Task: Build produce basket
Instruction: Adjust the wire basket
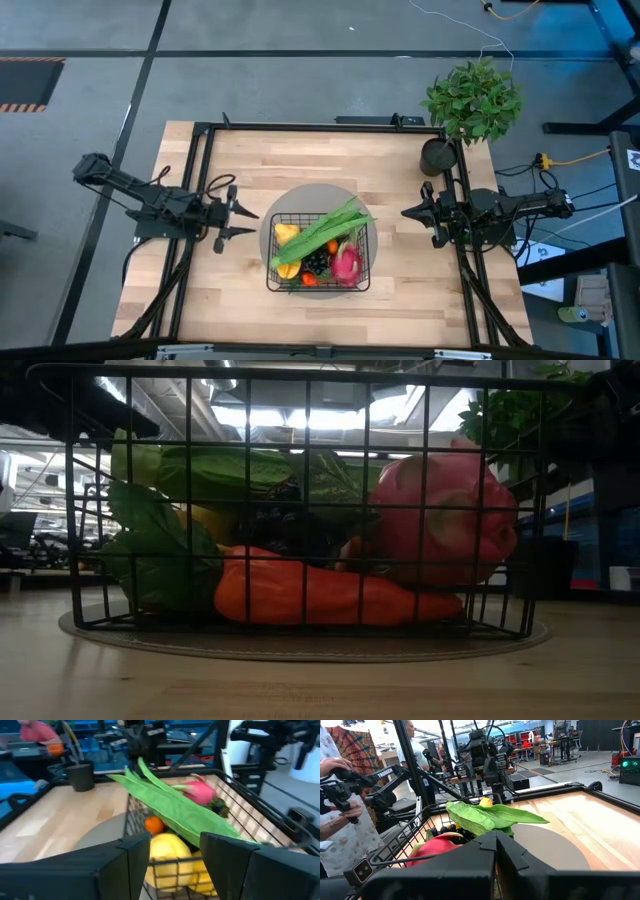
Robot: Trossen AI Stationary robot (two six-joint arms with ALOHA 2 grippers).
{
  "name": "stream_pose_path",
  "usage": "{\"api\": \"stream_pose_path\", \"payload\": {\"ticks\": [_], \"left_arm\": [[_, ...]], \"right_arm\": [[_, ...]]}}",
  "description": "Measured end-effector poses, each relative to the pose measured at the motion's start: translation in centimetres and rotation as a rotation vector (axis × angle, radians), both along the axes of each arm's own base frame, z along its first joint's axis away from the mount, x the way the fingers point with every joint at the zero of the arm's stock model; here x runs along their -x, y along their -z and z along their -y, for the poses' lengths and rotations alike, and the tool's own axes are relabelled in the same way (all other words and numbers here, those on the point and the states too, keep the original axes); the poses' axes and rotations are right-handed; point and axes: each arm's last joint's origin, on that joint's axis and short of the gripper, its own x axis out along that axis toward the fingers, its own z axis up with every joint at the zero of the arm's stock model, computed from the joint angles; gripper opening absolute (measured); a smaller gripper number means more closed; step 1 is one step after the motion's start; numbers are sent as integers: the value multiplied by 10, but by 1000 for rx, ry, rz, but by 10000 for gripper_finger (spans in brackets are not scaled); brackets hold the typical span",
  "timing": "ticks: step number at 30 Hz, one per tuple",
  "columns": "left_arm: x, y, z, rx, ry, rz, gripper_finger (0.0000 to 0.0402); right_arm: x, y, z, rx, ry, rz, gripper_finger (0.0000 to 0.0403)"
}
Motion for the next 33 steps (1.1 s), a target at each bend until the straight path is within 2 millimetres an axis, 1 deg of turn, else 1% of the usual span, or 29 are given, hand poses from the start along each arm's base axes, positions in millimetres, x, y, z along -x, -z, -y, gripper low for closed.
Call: {"api": "stream_pose_path", "payload": {"ticks": [8,12,16,20,25,33], "left_arm": [[7,17,1,15,109,9,163],[10,21,1,22,159,23,163],[11,21,-2,22,162,55,163],[13,28,-7,24,145,61,163],[14,27,-15,24,88,81,163],[20,25,-20,15,135,123,163]], "right_arm": [[0,0,0,0,0,0,5],[0,0,0,0,1,0,5],[0,0,0,0,0,0,5],[0,0,0,0,0,1,5],[0,0,0,0,1,1,5],[0,0,0,0,1,0,5]]}}
